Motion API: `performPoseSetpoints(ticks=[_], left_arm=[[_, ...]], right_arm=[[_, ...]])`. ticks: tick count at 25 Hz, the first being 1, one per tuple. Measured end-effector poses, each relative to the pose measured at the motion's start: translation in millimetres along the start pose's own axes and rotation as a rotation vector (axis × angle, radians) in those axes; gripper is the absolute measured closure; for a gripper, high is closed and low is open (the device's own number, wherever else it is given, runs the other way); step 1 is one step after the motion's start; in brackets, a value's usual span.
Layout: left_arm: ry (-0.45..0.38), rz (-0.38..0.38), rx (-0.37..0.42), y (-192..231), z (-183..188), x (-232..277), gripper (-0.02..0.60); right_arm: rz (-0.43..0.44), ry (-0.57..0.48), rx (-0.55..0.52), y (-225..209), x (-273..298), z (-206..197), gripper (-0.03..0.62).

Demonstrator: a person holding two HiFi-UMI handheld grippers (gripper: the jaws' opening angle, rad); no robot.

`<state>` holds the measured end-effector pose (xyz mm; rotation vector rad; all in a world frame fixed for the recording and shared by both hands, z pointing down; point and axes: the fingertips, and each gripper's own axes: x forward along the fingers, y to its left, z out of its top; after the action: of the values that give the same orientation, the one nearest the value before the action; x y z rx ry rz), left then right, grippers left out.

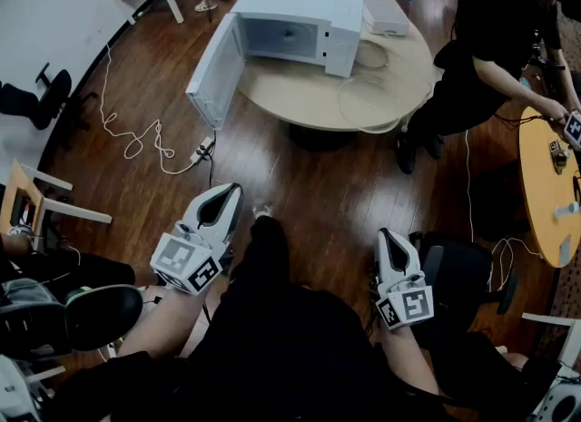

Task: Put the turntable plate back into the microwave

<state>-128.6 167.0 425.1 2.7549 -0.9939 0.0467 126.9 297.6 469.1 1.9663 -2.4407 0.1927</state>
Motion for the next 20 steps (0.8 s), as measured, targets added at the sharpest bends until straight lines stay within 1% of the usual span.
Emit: performPoseSetpoints(ticks=[3, 5, 7, 9, 10, 11, 13, 16, 18, 20], left_arm=[[-0.018, -0.033, -0.014, 36.3, 12.7, 36.2, 0.578], [-0.02, -0.061, -0.03, 57.9, 21.2, 58.3, 0.578], [-0.017, -0.091, -0.03, 80.3, 36.3, 82.5, 0.578], [-0.017, -0.12, -0.011, 99.4, 53.2, 104.6, 0.578], [-0.016, -0.136, 0.006, 106.5, 59.1, 114.5, 0.578], [-0.016, -0.153, 0.029, 113.1, 63.6, 125.9, 0.578], [-0.017, -0.179, 0.064, 129.2, 72.2, 156.3, 0.578], [-0.028, -0.189, 0.043, 151.1, 85.1, 194.8, 0.578], [-0.029, -0.215, 0.024, 152.7, 87.4, 202.2, 0.578], [-0.015, -0.259, 0.015, 151.7, 85.7, 206.5, 0.578]], right_arm=[[-0.065, 0.008, 0.024, -13.6, 42.1, -1.6, 0.592], [-0.08, 0.013, 0.022, -15.5, 74.7, 3.8, 0.594], [-0.043, 0.017, -0.014, -5.2, 113.7, 17.6, 0.592], [0.024, 0.027, -0.062, 13.4, 152.3, 28.5, 0.592], [0.045, 0.035, -0.067, 19.5, 169.6, 29.1, 0.593], [0.048, 0.044, -0.052, 20.1, 186.4, 27.1, 0.593], [0.008, 0.064, 0.026, 6.1, 220.1, 21.2, 0.592], [-0.1, 0.105, 0.141, -21.5, 247.3, 7.4, 0.592], [-0.19, 0.128, 0.164, -37.4, 242.8, -5.8, 0.592], [-0.282, 0.144, 0.166, -57.2, 234.4, -14.6, 0.592]])
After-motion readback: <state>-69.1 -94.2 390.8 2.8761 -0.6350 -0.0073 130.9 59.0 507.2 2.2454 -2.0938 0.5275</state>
